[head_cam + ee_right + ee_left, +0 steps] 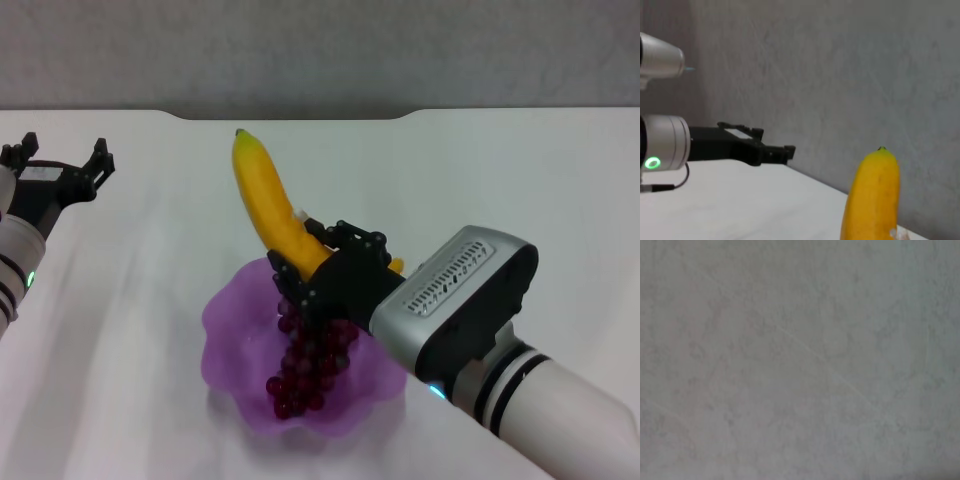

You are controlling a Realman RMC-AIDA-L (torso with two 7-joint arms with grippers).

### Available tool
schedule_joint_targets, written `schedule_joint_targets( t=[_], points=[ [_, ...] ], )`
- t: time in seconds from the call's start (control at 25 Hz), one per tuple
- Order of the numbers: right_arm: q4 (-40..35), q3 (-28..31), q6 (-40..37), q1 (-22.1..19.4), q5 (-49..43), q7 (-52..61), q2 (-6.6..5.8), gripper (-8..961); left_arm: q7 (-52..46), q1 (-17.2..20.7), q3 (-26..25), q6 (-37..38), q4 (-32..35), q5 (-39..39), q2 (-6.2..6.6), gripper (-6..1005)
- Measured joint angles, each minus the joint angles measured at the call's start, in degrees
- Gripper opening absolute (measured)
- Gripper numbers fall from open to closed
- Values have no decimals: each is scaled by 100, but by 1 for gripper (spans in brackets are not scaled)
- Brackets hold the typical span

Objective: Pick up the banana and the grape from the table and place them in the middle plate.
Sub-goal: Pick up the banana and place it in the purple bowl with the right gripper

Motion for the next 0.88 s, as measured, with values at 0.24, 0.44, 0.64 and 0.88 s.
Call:
schedule_joint_targets(
  t=[0.24,0.44,0.64,0.88],
  points=[
    [73,-337,-222,13,27,-1,-10,507,0,-1,-8,-10,-1,0,0,894],
    [413,-311,-45,129,114,448,-13,507,4,-6,4,-18,21,0,-10,894],
    [557,-272,389,351,119,751,-24,507,6,-6,6,-21,33,0,-5,894],
    [558,-271,684,422,121,765,-19,507,10,-12,6,-20,35,0,-10,894]
  ],
)
